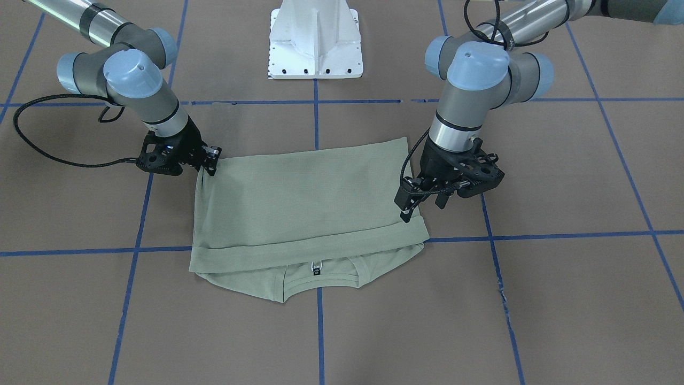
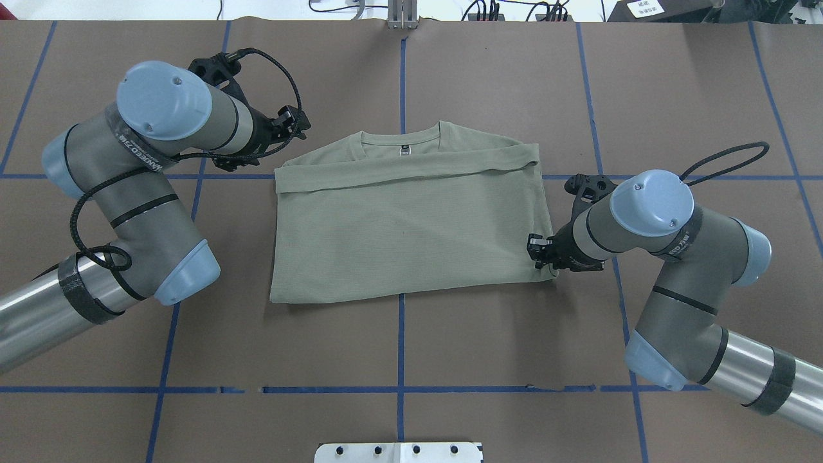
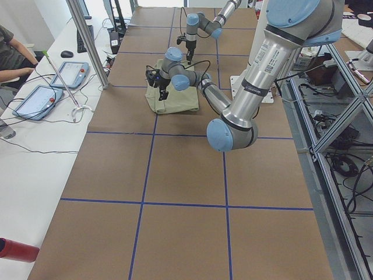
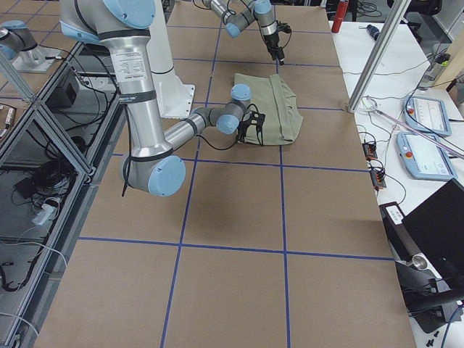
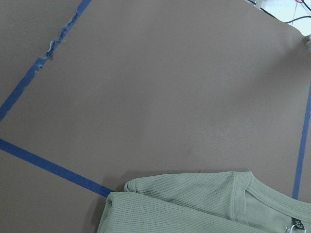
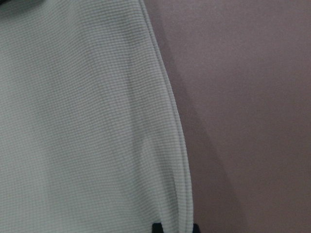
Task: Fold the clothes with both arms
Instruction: 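Grasp the folded shirt with the right gripper and drag it away from the left arm, then lower the left gripper onto the shirt's near corner while the right gripper holds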
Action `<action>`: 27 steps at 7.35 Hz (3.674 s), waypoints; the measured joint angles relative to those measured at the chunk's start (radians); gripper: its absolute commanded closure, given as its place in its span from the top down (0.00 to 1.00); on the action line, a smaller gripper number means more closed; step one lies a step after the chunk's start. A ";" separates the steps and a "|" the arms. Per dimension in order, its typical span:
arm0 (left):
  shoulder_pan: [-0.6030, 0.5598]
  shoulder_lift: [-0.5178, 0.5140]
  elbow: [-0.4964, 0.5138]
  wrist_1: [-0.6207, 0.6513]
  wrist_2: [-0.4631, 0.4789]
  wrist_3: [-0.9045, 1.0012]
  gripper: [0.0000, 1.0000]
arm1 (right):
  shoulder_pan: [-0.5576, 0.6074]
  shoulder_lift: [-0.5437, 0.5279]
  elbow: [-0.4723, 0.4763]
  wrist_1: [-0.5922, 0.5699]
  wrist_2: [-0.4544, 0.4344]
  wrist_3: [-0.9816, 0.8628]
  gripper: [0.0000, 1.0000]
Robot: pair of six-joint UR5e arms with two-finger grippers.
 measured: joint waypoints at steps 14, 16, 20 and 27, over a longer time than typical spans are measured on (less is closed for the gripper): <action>0.061 0.013 -0.098 0.027 0.004 -0.005 1.00 | -0.376 -0.488 0.496 -0.002 0.035 0.156 1.00; 0.154 0.034 -0.137 0.028 -0.002 -0.031 1.00 | -0.240 -0.409 0.508 -0.002 0.037 0.154 1.00; 0.440 0.062 -0.174 0.032 0.001 -0.300 0.98 | -0.002 -0.290 0.497 -0.002 0.079 0.146 1.00; 0.483 0.047 -0.140 0.038 0.094 -0.348 0.93 | 0.024 -0.271 0.476 -0.002 0.086 0.145 1.00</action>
